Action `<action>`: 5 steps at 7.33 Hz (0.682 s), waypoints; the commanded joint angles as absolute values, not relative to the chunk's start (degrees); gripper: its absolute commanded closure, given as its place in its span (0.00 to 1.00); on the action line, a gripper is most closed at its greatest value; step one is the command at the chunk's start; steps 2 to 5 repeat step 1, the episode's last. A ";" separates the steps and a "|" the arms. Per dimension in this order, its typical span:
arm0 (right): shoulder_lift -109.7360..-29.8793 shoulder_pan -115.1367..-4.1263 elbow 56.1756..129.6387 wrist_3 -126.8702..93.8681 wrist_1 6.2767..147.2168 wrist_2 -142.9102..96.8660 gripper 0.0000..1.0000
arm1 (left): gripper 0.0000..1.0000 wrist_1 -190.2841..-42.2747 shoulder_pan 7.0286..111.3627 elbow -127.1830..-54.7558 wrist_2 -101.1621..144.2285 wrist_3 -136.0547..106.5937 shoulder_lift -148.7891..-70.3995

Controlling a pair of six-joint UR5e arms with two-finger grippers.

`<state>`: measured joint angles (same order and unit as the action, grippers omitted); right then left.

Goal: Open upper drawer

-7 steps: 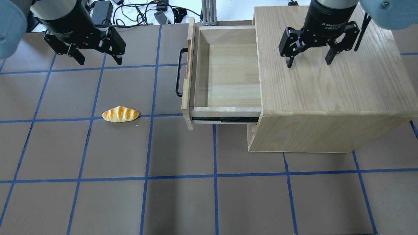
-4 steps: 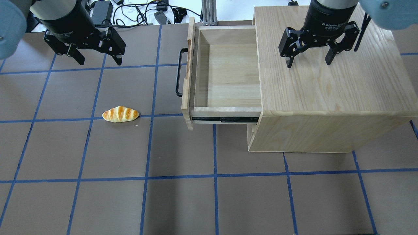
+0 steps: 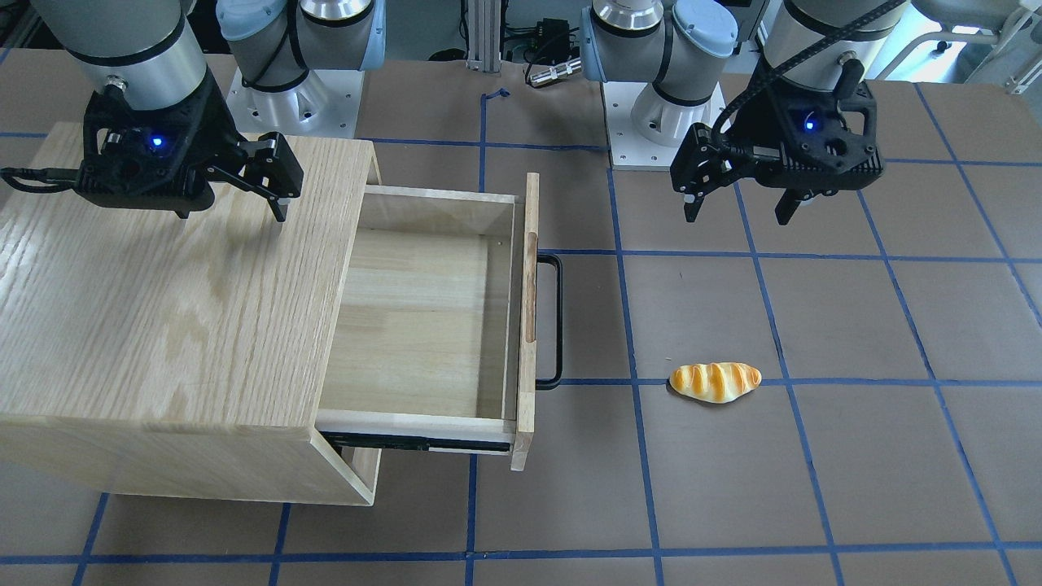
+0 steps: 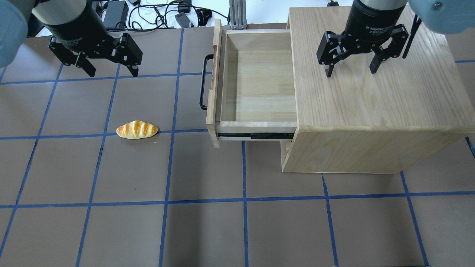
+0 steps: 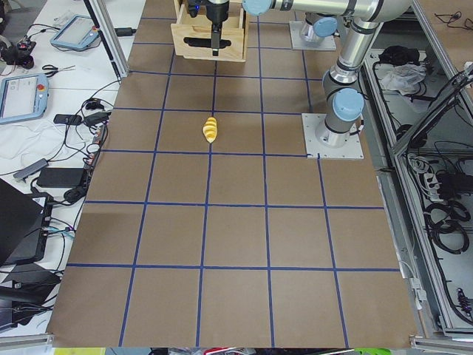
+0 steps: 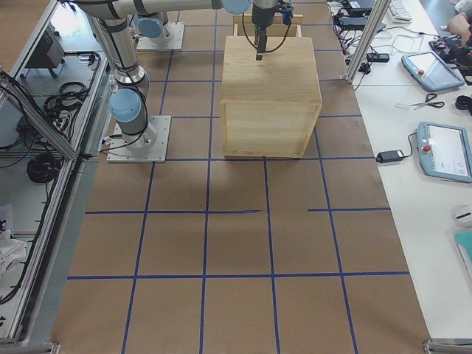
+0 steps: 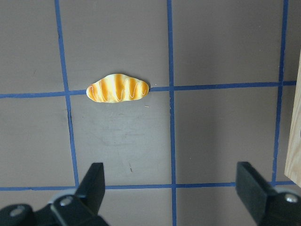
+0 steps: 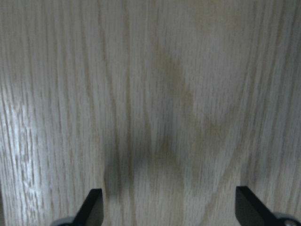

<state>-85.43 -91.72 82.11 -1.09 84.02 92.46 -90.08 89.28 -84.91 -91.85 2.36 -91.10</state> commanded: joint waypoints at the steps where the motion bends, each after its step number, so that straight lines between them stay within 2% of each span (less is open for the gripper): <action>1: -85.43 -91.76 82.09 -1.05 84.02 92.46 0.00 | 0.00 -90.09 89.30 -84.90 -91.67 2.29 -91.14; 5: -85.43 -91.76 82.09 -1.05 84.02 92.46 0.00 | 0.00 -90.09 89.30 -84.90 -91.67 2.29 -91.14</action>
